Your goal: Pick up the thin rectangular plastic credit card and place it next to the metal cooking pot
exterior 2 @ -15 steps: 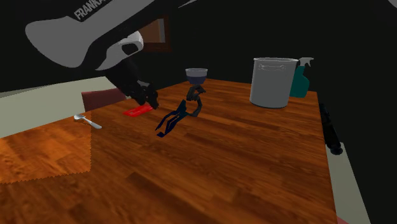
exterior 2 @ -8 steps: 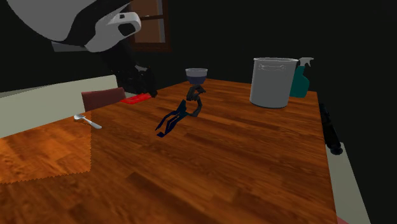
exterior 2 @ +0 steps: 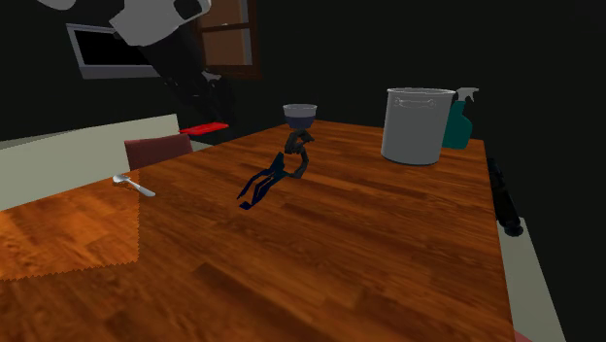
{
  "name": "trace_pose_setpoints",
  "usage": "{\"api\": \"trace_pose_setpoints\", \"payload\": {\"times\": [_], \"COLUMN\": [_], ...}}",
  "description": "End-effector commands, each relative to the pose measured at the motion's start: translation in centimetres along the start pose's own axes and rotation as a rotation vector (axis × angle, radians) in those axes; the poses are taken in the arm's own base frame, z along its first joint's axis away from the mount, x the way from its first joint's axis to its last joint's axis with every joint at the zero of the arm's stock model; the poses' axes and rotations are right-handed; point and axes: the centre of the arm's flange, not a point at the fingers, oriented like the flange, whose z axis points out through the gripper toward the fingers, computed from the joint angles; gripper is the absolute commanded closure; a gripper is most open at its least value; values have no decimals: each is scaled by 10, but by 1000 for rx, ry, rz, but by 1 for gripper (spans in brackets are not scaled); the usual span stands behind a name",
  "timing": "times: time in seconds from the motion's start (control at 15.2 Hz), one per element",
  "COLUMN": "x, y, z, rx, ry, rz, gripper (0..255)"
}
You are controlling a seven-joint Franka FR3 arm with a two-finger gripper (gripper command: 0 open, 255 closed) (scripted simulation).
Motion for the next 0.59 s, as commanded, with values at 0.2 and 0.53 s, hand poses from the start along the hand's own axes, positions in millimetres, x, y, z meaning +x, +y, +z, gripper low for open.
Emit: {"api": "trace_pose_setpoints", "payload": {"times": [0.2, 0.53], "x": [15, 29], "y": [1, 1], "z": [-22, -44], "rx": [0, 0], "ry": [0, 0], "rz": [0, 0], "gripper": [255, 255]}}
